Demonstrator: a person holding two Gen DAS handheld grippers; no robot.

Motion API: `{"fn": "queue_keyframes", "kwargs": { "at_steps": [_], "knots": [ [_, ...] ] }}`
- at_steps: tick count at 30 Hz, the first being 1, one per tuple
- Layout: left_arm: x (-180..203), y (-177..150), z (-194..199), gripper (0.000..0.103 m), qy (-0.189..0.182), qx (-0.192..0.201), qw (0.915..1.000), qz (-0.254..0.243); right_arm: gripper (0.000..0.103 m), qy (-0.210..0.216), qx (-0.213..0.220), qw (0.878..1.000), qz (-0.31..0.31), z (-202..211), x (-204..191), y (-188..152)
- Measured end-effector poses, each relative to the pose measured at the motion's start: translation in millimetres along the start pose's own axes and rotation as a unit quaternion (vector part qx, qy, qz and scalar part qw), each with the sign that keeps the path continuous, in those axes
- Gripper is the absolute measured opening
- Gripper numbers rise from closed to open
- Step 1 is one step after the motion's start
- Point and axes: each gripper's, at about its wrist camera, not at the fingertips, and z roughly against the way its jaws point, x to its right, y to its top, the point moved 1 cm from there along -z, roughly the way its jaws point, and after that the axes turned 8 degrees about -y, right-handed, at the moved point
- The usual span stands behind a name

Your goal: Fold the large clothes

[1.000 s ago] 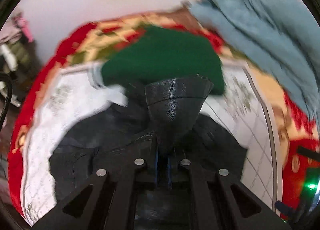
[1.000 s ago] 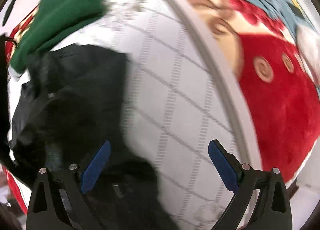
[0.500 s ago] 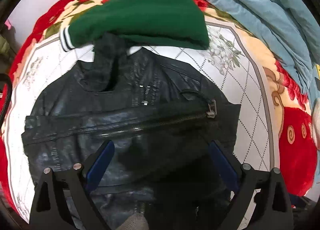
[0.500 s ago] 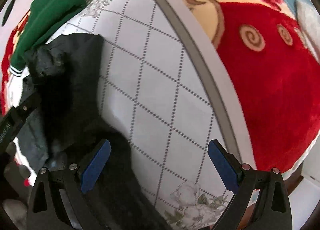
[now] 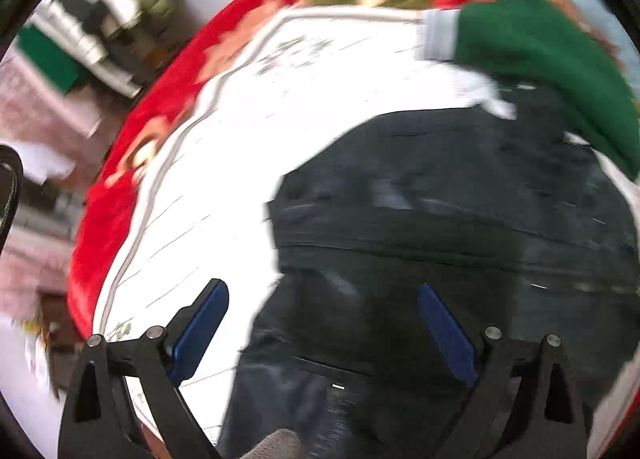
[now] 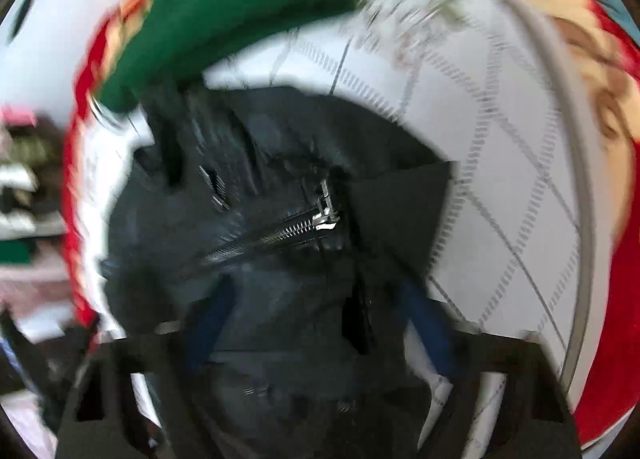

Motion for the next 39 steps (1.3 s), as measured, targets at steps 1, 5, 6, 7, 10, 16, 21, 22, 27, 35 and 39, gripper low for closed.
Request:
{"fn": "queue_keyframes", "kwargs": {
  "at_steps": [1, 5, 6, 7, 10, 16, 21, 22, 27, 35, 39],
  "knots": [
    [-6.0, 0.6, -4.6, 0.097, 0.01, -0.001, 0.9999, 0.005, 0.008, -0.035, 0.0, 0.999, 0.016, -7.5, -4.3, -0.4],
    [-13.7, -3.2, -14.0, 0.097, 0.028, -0.01, 0.9994, 0.015, 0.006, -0.034, 0.028, 0.999, -0.006, 6.6, 3.3, -17.1],
    [-15.2, -4.8, -15.7, 0.097, 0.032, -0.012, 0.9993, 0.016, 0.006, -0.028, 0.038, 0.999, -0.018, 17.3, 8.9, -24.4],
    [-16.2, -5.6, -18.3, 0.097, 0.037, -0.013, 0.9991, 0.017, 0.006, -0.028, 0.042, 0.998, -0.027, 23.3, 13.3, -30.3],
    [-19.7, -3.4, -41.4, 0.097, 0.059, -0.029, 0.9977, 0.017, 0.007, -0.053, 0.022, 0.998, -0.032, 12.0, 23.4, -39.8],
    [-21.7, 2.6, -83.8, 0.103, 0.068, -0.055, 0.9962, 0.007, 0.04, 0.012, -0.003, 0.998, -0.063, 3.8, 43.4, -29.2],
    [-21.7, -3.3, -78.5, 0.103, 0.062, -0.041, 0.9972, -0.007, 0.07, 0.066, -0.025, 0.996, -0.046, -10.8, 61.9, -39.5],
    [-22.5, -3.8, -78.1, 0.103, 0.058, -0.04, 0.9975, -0.006, 0.07, 0.082, -0.05, 0.994, -0.046, -24.9, 62.0, -40.9],
    [-27.3, -1.4, -81.0, 0.103, 0.031, -0.041, 0.9987, -0.003, 0.038, 0.117, -0.057, 0.99, -0.057, -45.2, 59.0, -49.3],
    [-40.4, 3.9, -85.3, 0.103, -0.021, -0.037, 0.9984, -0.039, 0.023, 0.176, -0.07, 0.971, -0.144, -17.1, 70.5, -81.3],
    [-26.6, -2.0, -80.5, 0.103, -0.011, -0.022, 0.9967, -0.077, 0.028, 0.075, -0.087, 0.985, -0.133, -45.0, 72.5, -84.1]
  ]
}}
